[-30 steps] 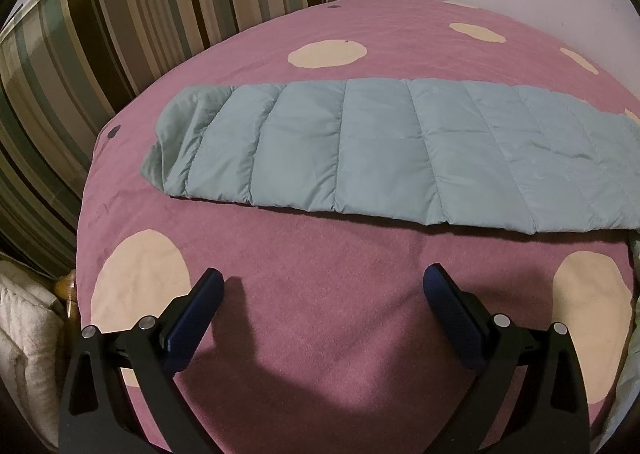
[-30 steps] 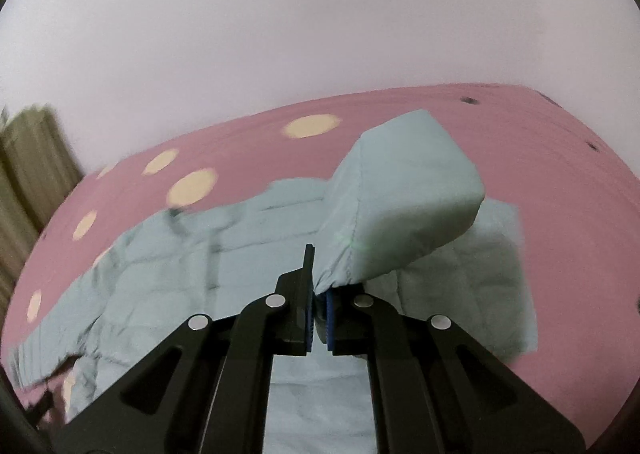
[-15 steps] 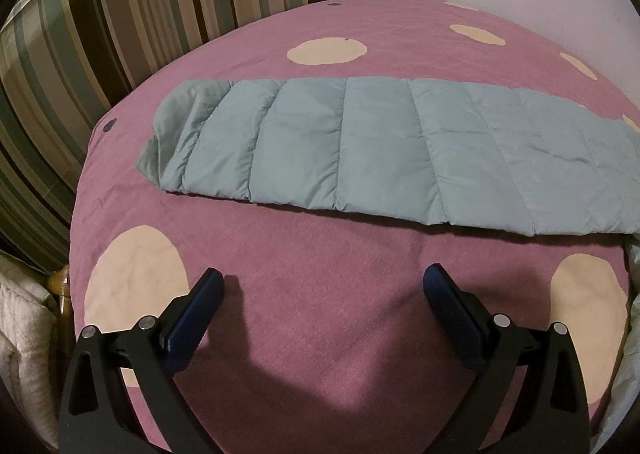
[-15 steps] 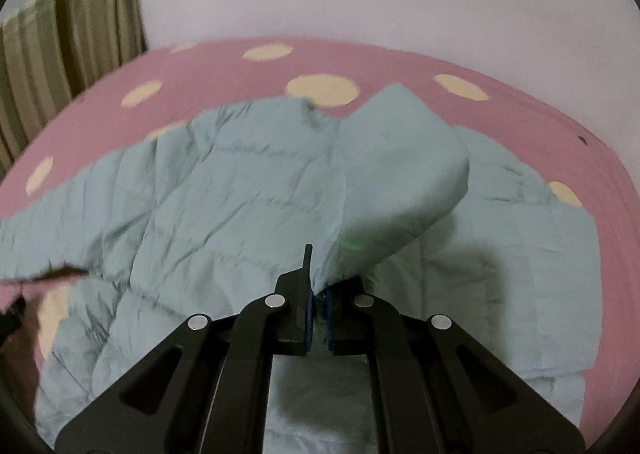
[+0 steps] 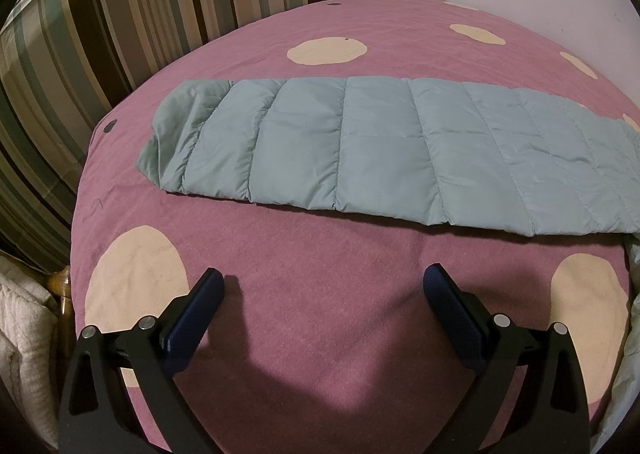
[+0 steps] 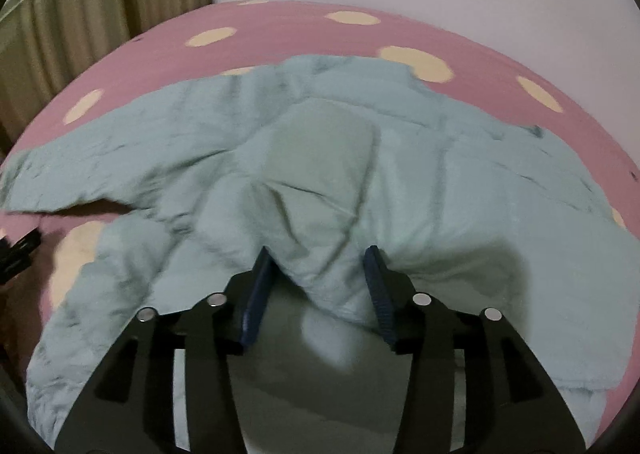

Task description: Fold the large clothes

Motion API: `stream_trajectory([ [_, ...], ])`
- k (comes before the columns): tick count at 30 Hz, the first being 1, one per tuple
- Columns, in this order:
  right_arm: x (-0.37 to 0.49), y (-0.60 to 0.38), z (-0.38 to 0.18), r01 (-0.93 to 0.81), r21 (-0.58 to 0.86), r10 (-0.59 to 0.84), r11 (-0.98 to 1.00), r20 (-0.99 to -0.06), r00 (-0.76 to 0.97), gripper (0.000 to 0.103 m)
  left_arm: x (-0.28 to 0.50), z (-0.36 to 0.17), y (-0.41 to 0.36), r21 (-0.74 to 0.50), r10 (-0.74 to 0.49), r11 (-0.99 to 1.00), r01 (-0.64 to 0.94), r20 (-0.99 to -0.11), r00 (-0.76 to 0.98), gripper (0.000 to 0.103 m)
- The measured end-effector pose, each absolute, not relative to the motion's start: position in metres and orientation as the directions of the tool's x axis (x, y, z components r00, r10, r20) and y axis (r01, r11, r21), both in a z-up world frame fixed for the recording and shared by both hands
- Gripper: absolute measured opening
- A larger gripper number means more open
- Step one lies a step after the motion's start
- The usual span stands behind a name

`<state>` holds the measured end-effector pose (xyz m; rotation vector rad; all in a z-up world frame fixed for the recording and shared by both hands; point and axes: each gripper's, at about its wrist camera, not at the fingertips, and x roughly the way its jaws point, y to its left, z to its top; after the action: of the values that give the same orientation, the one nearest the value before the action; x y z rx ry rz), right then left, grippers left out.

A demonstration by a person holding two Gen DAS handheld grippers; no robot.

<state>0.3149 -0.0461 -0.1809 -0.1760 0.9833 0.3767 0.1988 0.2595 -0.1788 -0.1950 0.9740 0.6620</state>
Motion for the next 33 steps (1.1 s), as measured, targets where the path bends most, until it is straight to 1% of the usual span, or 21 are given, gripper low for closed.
stream_trajectory([
  [1,0.311,-0.042,-0.178,-0.413,0.037,0.257,0.91,-0.832,0.491,0.054,0.199,-0.179,0.259,0.134,0.432,0.789,-0.6,-0.816,0.385,0.099],
  [2,0.306,-0.04,-0.173,-0.433,0.054,0.284,0.9,-0.825,0.488,0.055,0.199,-0.179,0.259,0.135,0.432,0.789,-0.6,-0.816,0.385,0.099],
  [5,0.291,-0.045,-0.154,-0.45,0.11,0.348,0.886,-0.799,0.49,0.055,0.199,-0.178,0.26,0.137,0.433,0.789,-0.599,-0.816,0.384,0.099],
  [7,0.28,-0.061,-0.136,-0.43,0.139,0.369,0.892,-0.772,0.517,0.055,0.199,-0.178,0.26,0.135,0.432,0.789,-0.599,-0.816,0.384,0.099],
  [9,0.273,-0.092,-0.119,-0.369,0.146,0.347,0.918,-0.746,0.568,0.055,0.199,-0.178,0.26,0.135,0.432,0.789,-0.6,-0.816,0.385,0.099],
  [10,0.276,-0.107,-0.116,-0.332,0.155,0.332,0.93,-0.739,0.587,0.052,0.199,-0.178,0.259,0.134,0.431,0.789,-0.6,-0.816,0.385,0.099],
  [11,0.274,-0.124,-0.112,-0.29,0.164,0.313,0.943,-0.732,0.605,0.045,0.199,-0.178,0.259,0.136,0.432,0.789,-0.6,-0.816,0.384,0.099],
  [12,0.272,-0.153,-0.109,-0.217,0.161,0.264,0.963,-0.73,0.631,0.041,0.199,-0.178,0.259,0.137,0.433,0.789,-0.599,-0.815,0.384,0.099],
  [13,0.274,-0.17,-0.109,-0.169,0.147,0.222,0.975,-0.733,0.643,0.033,0.199,-0.178,0.26,0.137,0.433,0.789,-0.599,-0.815,0.384,0.099],
  [16,0.275,-0.235,-0.12,0.007,0.115,0.083,0.993,-0.762,0.642,0.032,0.199,-0.178,0.259,0.136,0.432,0.789,-0.599,-0.816,0.384,0.099],
  [20,0.278,-0.287,-0.145,0.137,0.111,0.005,0.984,-0.796,0.605,0.032,0.2,-0.178,0.259,0.136,0.432,0.789,-0.599,-0.816,0.384,0.099],
  [25,0.287,-0.296,-0.182,0.143,0.085,-0.008,0.986,-0.835,0.55,0.032,0.2,-0.178,0.259,0.138,0.434,0.789,-0.599,-0.816,0.383,0.099],
  [33,0.291,-0.292,-0.201,0.134,0.07,-0.017,0.989,-0.828,0.56,0.033,0.2,-0.177,0.259,0.157,0.447,0.787,-0.597,-0.812,0.376,0.099],
])
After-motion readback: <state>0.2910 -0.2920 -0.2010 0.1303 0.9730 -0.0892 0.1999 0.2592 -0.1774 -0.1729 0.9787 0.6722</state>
